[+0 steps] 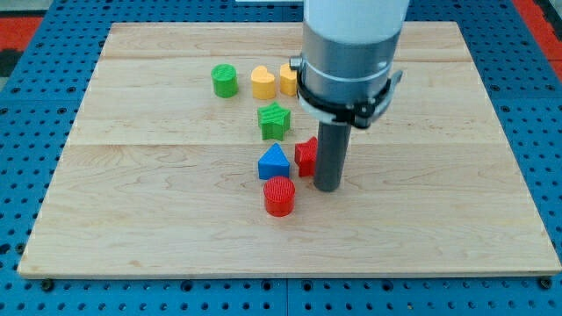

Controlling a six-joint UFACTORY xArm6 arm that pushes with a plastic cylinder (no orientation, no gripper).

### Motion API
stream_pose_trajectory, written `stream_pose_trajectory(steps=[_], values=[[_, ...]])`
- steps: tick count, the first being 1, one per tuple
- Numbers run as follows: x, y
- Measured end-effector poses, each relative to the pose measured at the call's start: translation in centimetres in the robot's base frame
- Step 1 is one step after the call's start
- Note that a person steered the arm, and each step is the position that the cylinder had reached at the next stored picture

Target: Slightly push the yellow blocks towards down

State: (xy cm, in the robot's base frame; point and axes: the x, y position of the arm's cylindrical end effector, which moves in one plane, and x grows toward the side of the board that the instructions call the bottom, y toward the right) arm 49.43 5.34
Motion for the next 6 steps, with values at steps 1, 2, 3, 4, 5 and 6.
stream_pose_trajectory(steps=[1,2,3,4,5,6], values=[[-3.4,0.6],[-3.4,0.7],[-3.1,1.0],[-0.3,0.2],[0.2,0.2],[0.0,-1.4]])
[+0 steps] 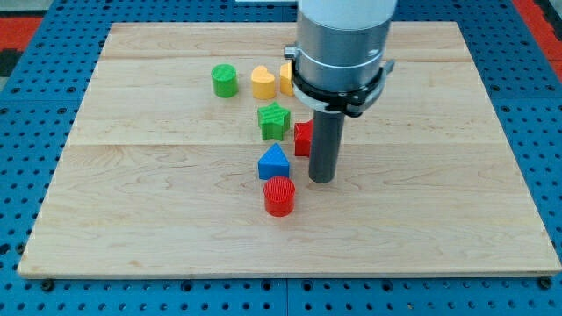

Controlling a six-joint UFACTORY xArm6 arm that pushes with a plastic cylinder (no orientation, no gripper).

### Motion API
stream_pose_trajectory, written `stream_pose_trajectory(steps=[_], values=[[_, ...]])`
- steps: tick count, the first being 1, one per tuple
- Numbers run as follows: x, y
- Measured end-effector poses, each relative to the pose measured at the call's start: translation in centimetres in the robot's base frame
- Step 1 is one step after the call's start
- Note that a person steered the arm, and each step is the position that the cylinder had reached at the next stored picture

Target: Slightly push the yellow blocks towards down

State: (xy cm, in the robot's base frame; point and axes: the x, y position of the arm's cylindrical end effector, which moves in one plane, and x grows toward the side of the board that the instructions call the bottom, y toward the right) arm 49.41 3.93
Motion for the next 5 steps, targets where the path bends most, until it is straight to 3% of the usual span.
stream_pose_trajectory(steps=[2,3,5], values=[[-3.4,-2.1],[-8.1,1.1],[-9.7,5.3]])
